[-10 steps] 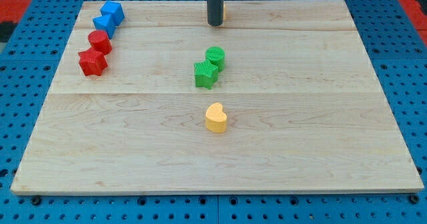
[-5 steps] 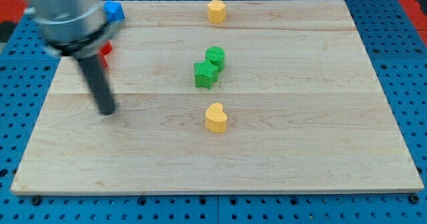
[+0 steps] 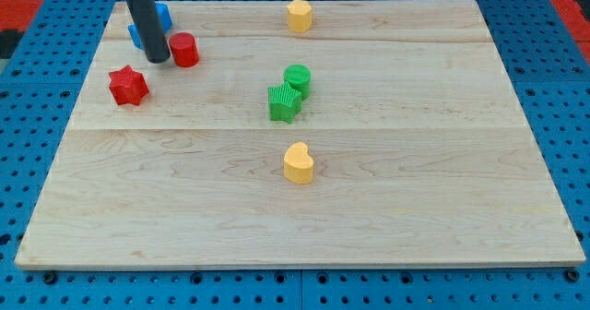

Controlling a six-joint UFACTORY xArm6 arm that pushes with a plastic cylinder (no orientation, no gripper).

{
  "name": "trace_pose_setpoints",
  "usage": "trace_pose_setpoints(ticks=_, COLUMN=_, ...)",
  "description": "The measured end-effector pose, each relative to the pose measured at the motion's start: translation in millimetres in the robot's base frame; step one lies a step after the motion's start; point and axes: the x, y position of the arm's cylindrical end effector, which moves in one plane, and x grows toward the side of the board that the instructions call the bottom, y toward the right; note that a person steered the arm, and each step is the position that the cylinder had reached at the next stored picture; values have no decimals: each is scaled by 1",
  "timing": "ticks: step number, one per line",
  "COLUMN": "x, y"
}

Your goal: Separate the red circle from the blue triangle

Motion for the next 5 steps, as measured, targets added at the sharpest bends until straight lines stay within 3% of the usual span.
trace_pose_setpoints(ticks=1, x=-4, y=35)
trace_pose_setpoints(ticks=3, x=-26, y=188)
trace_pose_setpoints(ticks=4, x=-19, y=225)
trace_pose_setpoints(ticks=5, x=15, y=204)
